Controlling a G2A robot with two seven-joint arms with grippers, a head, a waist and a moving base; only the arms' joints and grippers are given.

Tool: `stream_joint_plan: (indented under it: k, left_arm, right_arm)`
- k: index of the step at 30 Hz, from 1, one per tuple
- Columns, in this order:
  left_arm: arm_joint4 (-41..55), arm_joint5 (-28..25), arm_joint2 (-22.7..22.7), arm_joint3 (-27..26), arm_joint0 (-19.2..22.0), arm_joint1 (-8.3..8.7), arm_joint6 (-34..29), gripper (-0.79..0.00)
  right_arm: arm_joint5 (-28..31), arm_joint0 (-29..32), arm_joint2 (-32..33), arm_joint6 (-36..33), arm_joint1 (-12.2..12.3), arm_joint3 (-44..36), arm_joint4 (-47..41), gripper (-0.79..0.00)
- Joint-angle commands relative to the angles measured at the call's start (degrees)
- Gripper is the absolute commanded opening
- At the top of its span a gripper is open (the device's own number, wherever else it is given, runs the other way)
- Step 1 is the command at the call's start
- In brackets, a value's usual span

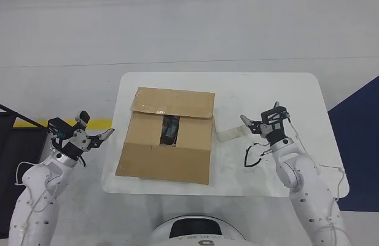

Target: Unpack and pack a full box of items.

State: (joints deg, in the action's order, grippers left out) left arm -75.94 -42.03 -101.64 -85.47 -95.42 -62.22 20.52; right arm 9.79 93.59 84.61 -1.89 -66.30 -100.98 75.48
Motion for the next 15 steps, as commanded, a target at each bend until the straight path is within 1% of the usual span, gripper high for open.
stream_joint_plan:
  k: [1, 2, 3, 5, 8, 9, 10, 15]
  left_arm:
    - [0.0, 0.0, 0.0, 0.0, 0.0, 0.0, 0.0, 0.0]
    - [0.0, 0.0, 0.0, 0.0, 0.0, 0.0, 0.0, 0.0]
    - [0.0, 0.0, 0.0, 0.0, 0.0, 0.0, 0.0, 0.0]
    - [0.0, 0.0, 0.0, 0.0, 0.0, 0.0, 0.0, 0.0]
    - [0.0, 0.0, 0.0, 0.0, 0.0, 0.0, 0.0, 0.0]
    - [0.0, 0.0, 0.0, 0.0, 0.0, 0.0, 0.0, 0.0]
    - [0.0, 0.0, 0.0, 0.0, 0.0, 0.0, 0.0, 0.0]
    - [0.0, 0.0, 0.0, 0.0, 0.0, 0.0, 0.0, 0.0]
  right_arm:
    - [-0.41, -0.21, 0.06, -0.71, -0.03, 0.66, -0.23, 0.0]
    - [-0.24, -0.7, -0.87, -1.86, -0.06, 0.47, 1.18, 0.0]
    - [2.43, -1.29, -2.46, -1.09, -0.02, -0.96, 3.09, 0.0]
    - [11.36, -1.97, -4.02, 3.36, 0.13, -1.48, 1.0, 0.0]
    - [18.78, -2.94, -4.38, 6.32, 0.44, -1.25, 0.34, 0.0]
    - [19.69, -3.44, -4.75, 6.18, 0.49, -1.12, 1.17, 0.0]
    - [19.4, -4.05, -5.51, 5.41, 0.47, -1.11, 2.95, 0.0]
    - [20.38, -7.88, -11.15, 3.87, -0.05, 1.4, 6.06, 0.0]
